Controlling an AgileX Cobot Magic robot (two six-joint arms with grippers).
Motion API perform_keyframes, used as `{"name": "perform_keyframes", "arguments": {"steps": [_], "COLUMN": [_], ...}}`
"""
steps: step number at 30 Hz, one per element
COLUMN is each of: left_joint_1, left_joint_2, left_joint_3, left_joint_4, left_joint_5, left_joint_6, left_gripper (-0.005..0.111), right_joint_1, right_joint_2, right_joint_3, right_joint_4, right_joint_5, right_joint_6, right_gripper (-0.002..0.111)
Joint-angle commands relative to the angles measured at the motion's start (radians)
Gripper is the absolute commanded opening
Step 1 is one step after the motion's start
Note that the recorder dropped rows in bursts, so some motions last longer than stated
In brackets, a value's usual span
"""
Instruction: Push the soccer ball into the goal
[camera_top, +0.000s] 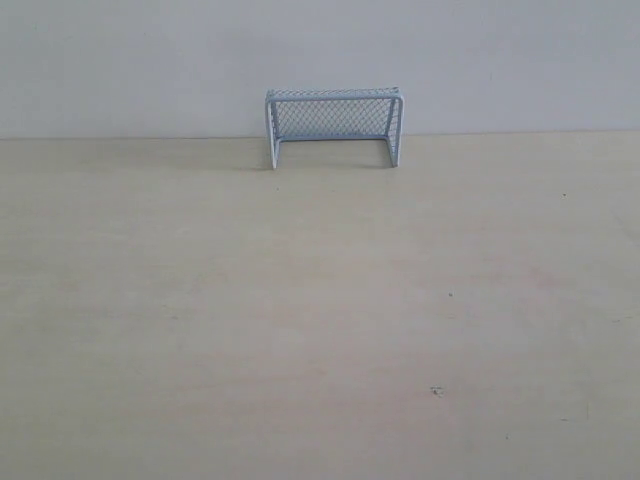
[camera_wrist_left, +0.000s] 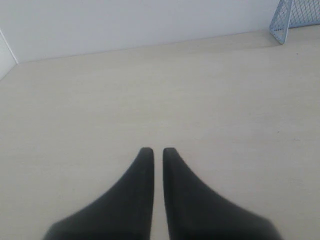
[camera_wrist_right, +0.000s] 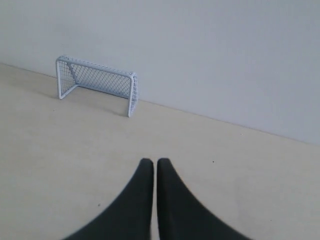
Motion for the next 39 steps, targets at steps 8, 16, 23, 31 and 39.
{"name": "perform_keyframes", "arguments": {"steps": [8,16,23,31,39], "left_joint_1": [-0.008,-0.008,-0.008,-0.008,-0.008], "left_joint_2": [0.005,0.005,0.005,0.005,0.005], "left_joint_3": [-0.004,-0.004,-0.004,-0.004,-0.004], "left_joint_4": [0.0,0.0,0.0,0.0,0.0], "left_joint_5": [-0.003,-0.003,-0.003,-0.003,-0.003], "left_joint_6": [-0.009,-0.009,-0.009,-0.009,-0.009], "left_gripper": [0.006,0.006,0.006,0.006,0.006], "right_joint_1": [-0.05,-0.05,-0.091,-0.12,-0.12], "right_joint_2": [-0.056,-0.139,-0.179,-0.27,-0.326], "right_joint_3": [0.117,0.239,0.317,0.42,0.501], "right_joint_4": [0.018,0.022,0.022,0.026,0.026], "right_joint_5": [-0.052,-0.162,-0.197,-0.239,-0.274], "right_joint_6": [0.058,0.058,0.062,0.06,0.062], "right_gripper": [0.0,0.0,0.0,0.0,0.0]}}
